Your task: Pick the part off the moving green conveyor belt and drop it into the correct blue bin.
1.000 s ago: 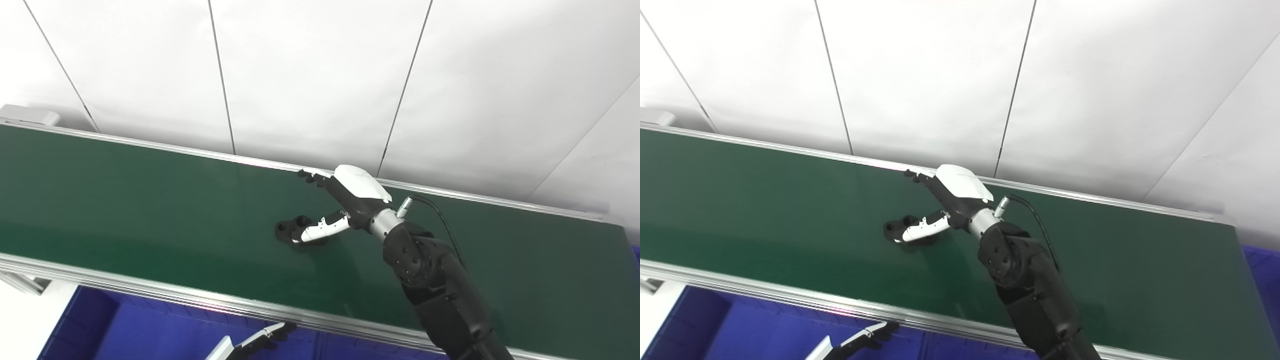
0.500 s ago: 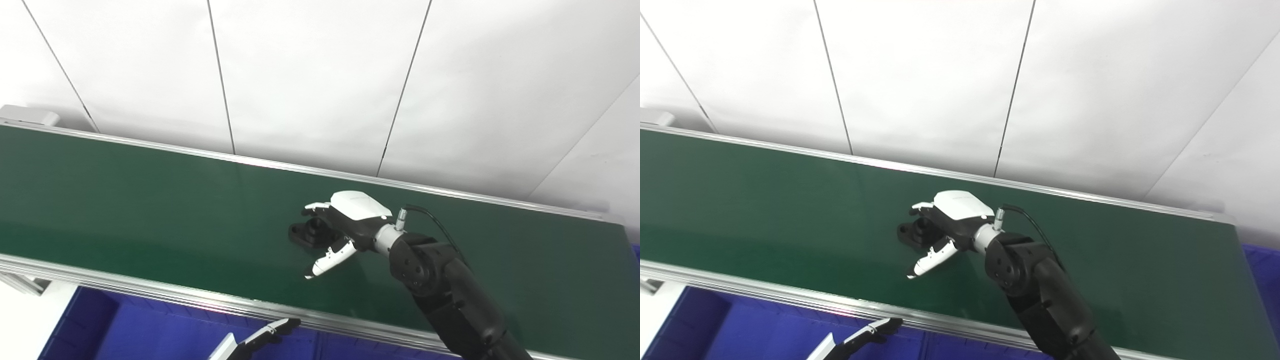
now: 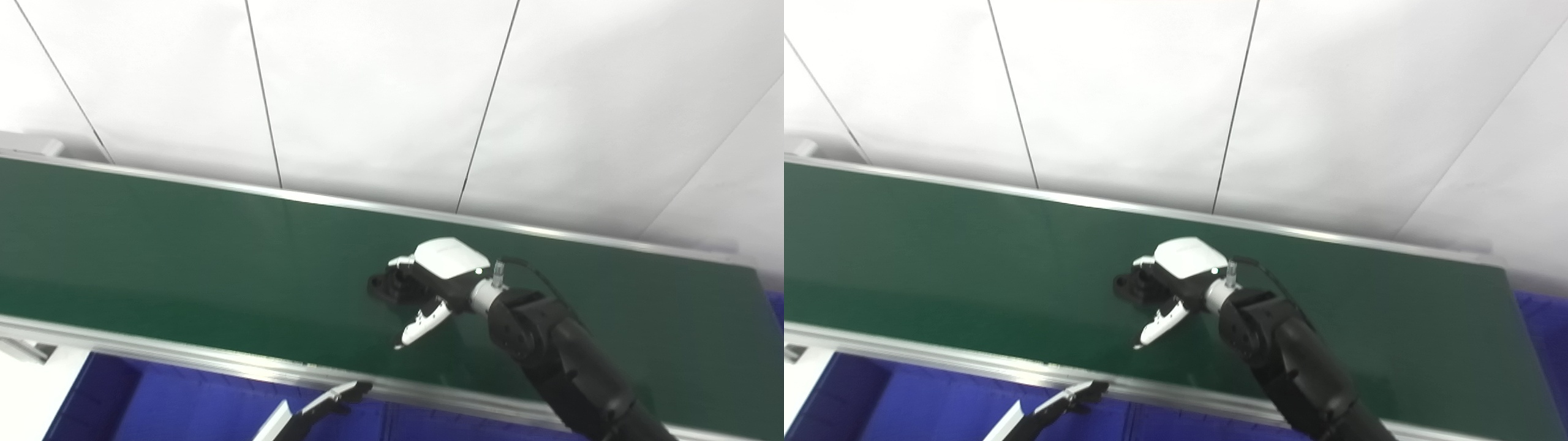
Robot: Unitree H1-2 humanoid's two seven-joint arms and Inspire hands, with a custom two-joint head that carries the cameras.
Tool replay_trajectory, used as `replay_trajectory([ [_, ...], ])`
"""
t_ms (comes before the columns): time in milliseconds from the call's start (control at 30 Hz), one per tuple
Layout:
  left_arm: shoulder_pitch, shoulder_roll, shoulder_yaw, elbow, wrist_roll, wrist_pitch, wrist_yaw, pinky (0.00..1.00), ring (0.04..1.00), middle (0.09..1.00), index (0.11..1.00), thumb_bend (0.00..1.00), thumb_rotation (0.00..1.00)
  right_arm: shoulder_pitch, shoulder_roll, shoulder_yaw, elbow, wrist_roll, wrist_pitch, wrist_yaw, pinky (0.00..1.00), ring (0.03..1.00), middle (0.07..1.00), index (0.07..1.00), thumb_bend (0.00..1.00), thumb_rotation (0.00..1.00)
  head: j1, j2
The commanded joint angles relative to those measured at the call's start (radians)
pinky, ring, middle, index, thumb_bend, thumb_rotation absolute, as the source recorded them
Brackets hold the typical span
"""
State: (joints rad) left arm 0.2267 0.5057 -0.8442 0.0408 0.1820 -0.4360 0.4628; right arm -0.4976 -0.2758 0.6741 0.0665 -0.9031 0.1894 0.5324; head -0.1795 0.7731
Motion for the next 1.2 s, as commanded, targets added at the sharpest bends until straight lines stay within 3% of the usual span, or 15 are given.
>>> replay_trajectory([
  [0, 0.011, -0.001, 0.016, -0.038, 0.016, -0.034, -0.002, 0.77, 0.838, 0.882, 0.868, 0.68, 0.71, 0.007, -0.002, -0.004, -0.010, -0.002, -0.045, -0.031, 0.74, 0.800, 0.829, 0.842, 0.77, 0.36, -0.004, 0.009],
  [33, 0.013, -0.002, 0.020, -0.039, 0.018, -0.034, -0.005, 0.78, 0.842, 0.883, 0.870, 0.68, 0.71, 0.017, -0.001, -0.010, -0.012, 0.002, -0.049, -0.044, 0.60, 0.711, 0.786, 0.816, 0.72, 0.15, -0.004, 0.009],
  [67, 0.013, -0.003, 0.020, -0.041, 0.020, -0.034, -0.004, 0.78, 0.844, 0.884, 0.870, 0.68, 0.71, 0.030, -0.003, -0.014, -0.014, 0.002, -0.063, -0.074, 0.55, 0.680, 0.771, 0.808, 0.71, 0.07, -0.009, 0.011],
  [100, 0.012, -0.004, 0.020, -0.041, 0.021, -0.034, -0.004, 0.77, 0.840, 0.881, 0.869, 0.66, 0.70, 0.039, -0.005, -0.017, -0.014, 0.000, -0.074, -0.096, 0.41, 0.531, 0.744, 0.761, 0.58, 0.02, -0.010, 0.012],
  [200, 0.016, -0.004, 0.029, -0.052, 0.017, -0.034, -0.018, 0.78, 0.842, 0.880, 0.868, 0.66, 0.70, 0.058, -0.024, -0.006, 0.000, -0.018, -0.142, -0.180, 0.33, 0.469, 0.717, 0.700, 0.52, 0.00, -0.020, 0.020],
  [267, 0.019, -0.004, 0.036, -0.060, 0.015, -0.034, -0.029, 0.79, 0.846, 0.881, 0.870, 0.65, 0.69, 0.068, -0.040, 0.003, 0.014, -0.036, -0.191, -0.238, 0.30, 0.406, 0.566, 0.559, 0.51, 0.00, -0.023, 0.027],
  [333, 0.023, -0.007, 0.044, -0.065, 0.016, -0.034, -0.037, 0.77, 0.840, 0.876, 0.866, 0.65, 0.69, 0.075, -0.050, 0.007, 0.023, -0.050, -0.223, -0.273, 0.28, 0.380, 0.505, 0.533, 0.51, 0.00, -0.025, 0.033],
  [433, 0.027, -0.012, 0.056, -0.069, 0.016, -0.034, -0.048, 0.76, 0.835, 0.872, 0.861, 0.66, 0.69, 0.085, -0.070, 0.007, 0.046, -0.058, -0.288, -0.340, 0.28, 0.362, 0.481, 0.540, 0.51, 0.00, -0.022, 0.040],
  [567, 0.031, -0.019, 0.068, -0.068, 0.021, -0.034, -0.051, 0.76, 0.829, 0.865, 0.855, 0.67, 0.71, 0.101, -0.094, 0.011, 0.099, -0.085, -0.376, -0.466, 0.26, 0.439, 0.519, 0.469, 0.52, 0.00, -0.018, 0.045],
  [633, 0.032, -0.022, 0.073, -0.071, 0.016, -0.034, -0.057, 0.75, 0.826, 0.865, 0.854, 0.67, 0.70, 0.109, -0.100, 0.011, 0.117, -0.106, -0.394, -0.511, 0.21, 0.443, 0.432, 0.494, 0.52, 0.00, -0.018, 0.050],
  [700, 0.033, -0.024, 0.079, -0.074, 0.014, -0.034, -0.065, 0.76, 0.830, 0.866, 0.855, 0.67, 0.70, 0.111, -0.102, 0.011, 0.127, -0.115, -0.405, -0.542, 0.20, 0.444, 0.419, 0.495, 0.52, 0.00, -0.020, 0.052],
  [833, 0.033, -0.028, 0.088, -0.070, 0.021, -0.034, -0.072, 0.76, 0.834, 0.867, 0.857, 0.68, 0.71, 0.117, -0.106, 0.013, 0.142, -0.136, -0.432, -0.609, 0.25, 0.382, 0.493, 0.506, 0.52, 0.00, -0.021, 0.052],
  [900, 0.035, -0.032, 0.095, -0.069, 0.017, -0.034, -0.080, 0.75, 0.826, 0.865, 0.854, 0.69, 0.71, 0.118, -0.106, 0.012, 0.146, -0.140, -0.437, -0.618, 0.32, 0.403, 0.530, 0.485, 0.52, 0.00, -0.019, 0.051],
  [1033, 0.034, -0.035, 0.096, -0.071, 0.020, -0.034, -0.084, 0.75, 0.828, 0.867, 0.854, 0.67, 0.70, 0.129, -0.107, 0.001, 0.118, -0.131, -0.442, -0.617, 0.36, 0.418, 0.537, 0.470, 0.52, 0.00, -0.016, 0.050],
  [1167, 0.037, -0.034, 0.097, -0.068, 0.022, -0.034, -0.083, 0.76, 0.831, 0.869, 0.853, 0.67, 0.71, 0.170, -0.096, -0.048, 0.009, -0.087, -0.409, -0.570, 0.40, 0.446, 0.550, 0.450, 0.51, 0.00, -0.026, 0.043],
])
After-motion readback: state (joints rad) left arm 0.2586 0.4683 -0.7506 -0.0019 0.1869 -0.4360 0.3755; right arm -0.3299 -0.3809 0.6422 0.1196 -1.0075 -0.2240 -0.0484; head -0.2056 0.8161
